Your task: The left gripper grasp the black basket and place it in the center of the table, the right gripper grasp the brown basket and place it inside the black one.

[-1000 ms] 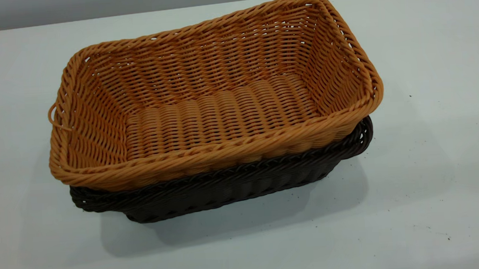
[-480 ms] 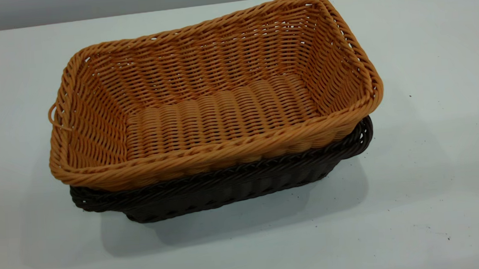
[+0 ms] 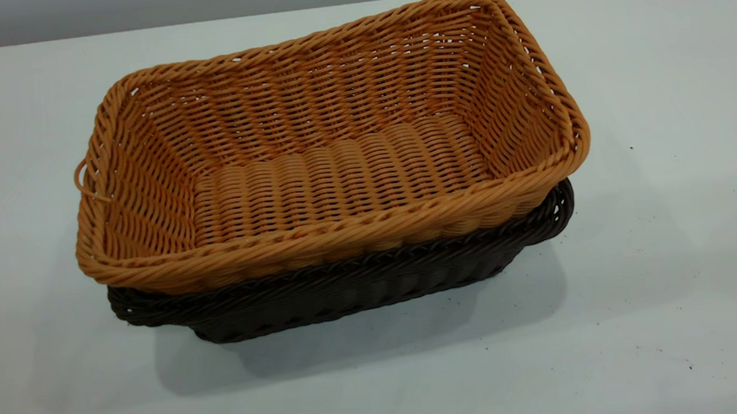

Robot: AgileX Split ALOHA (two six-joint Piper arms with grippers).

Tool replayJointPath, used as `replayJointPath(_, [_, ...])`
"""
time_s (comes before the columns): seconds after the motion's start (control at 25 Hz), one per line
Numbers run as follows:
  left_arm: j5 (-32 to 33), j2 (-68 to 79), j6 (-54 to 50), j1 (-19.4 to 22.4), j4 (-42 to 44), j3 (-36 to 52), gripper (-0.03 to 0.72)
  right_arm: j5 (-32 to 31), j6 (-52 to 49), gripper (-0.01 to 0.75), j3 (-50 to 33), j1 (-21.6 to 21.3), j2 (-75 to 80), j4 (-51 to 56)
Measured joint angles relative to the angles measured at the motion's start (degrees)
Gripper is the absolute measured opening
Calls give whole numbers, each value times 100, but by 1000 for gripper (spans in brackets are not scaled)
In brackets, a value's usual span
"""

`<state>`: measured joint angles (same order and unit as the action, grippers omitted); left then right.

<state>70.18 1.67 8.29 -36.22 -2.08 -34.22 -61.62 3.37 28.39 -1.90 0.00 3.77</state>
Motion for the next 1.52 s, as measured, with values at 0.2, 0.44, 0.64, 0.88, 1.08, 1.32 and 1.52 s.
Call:
replayJointPath(0.2, [-21, -175, -289, 0, 95, 146, 104, 0, 0, 4, 0, 0, 0, 7])
replayJointPath(0.44, [-181, -170, -419, 0, 71, 588, 103, 0, 0, 4, 0, 0, 0, 29])
replayJointPath(0.64, [-546, -165, -419, 0, 75, 672, 103, 0, 0, 4, 0, 0, 0, 24])
replayJointPath(0.88, [-825, -165, -368, 0, 132, 867, 61, 0, 0, 4, 0, 0, 0, 24])
replayJointPath(1.08, [-888, -167, -373, 0, 132, 861, 20, 0, 0, 4, 0, 0, 0, 24])
replayJointPath(1.32, [-888, -167, -373, 0, 132, 861, 7, 0, 0, 4, 0, 0, 0, 24])
replayJointPath(1.52, [-871, -167, -373, 0, 132, 861, 6, 0, 0, 4, 0, -322, 0, 24])
